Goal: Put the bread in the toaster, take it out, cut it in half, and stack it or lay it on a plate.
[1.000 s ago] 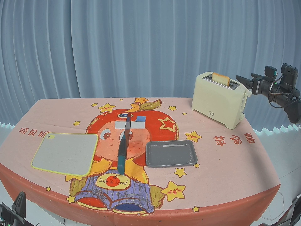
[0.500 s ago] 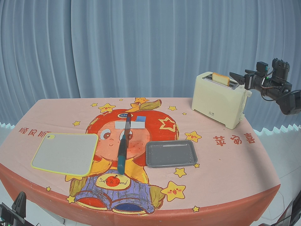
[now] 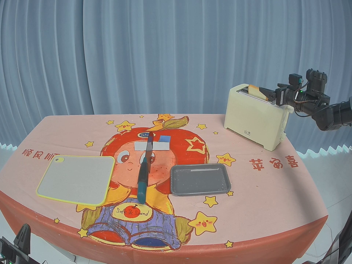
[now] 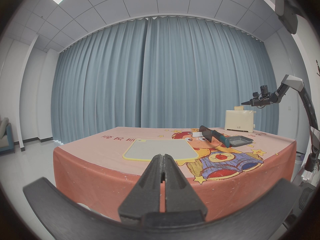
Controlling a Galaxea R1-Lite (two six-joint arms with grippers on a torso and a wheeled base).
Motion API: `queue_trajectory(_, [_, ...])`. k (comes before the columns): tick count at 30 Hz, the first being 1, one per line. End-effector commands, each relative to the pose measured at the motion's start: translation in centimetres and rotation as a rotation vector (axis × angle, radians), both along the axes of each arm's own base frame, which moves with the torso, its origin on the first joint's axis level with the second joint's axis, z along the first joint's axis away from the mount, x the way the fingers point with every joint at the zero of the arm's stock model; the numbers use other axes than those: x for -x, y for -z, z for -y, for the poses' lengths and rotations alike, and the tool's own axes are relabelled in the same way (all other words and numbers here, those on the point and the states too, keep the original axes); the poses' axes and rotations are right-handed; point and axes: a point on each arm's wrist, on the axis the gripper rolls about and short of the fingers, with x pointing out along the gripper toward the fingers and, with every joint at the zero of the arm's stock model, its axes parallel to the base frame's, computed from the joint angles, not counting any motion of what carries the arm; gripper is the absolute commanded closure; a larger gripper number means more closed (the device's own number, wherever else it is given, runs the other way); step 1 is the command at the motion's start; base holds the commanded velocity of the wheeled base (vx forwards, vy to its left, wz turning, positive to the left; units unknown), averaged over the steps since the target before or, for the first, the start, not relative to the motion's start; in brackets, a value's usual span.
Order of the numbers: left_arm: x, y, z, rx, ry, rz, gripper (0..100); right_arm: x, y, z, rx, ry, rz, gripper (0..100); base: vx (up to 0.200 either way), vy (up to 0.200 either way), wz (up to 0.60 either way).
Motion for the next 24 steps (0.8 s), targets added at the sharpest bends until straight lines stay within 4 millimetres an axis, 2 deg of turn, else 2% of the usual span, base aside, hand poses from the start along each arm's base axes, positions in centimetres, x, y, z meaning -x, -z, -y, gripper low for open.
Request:
queue_trajectory(1, [-0.1, 0.5, 0.0, 0.0, -0.001, -0.019, 100, -1.6, 1.2, -0.3, 0.001, -0.004, -0.014, 0, 0.0, 0.0, 0.0])
queue_trajectory(11, [-0.1, 0.5, 0.0, 0.0, -0.001, -0.019, 100, -2.7, 1.4, -0.6, 0.016, 0.0, -0.017, 0, 0.0, 0.0, 0.0])
queue_trajectory(24, [-0.1, 0.5, 0.0, 0.0, -0.001, -0.019, 100, -3.7, 2.7, -1.0, 0.021, 0.008, -0.032, 0, 0.0, 0.0, 0.0])
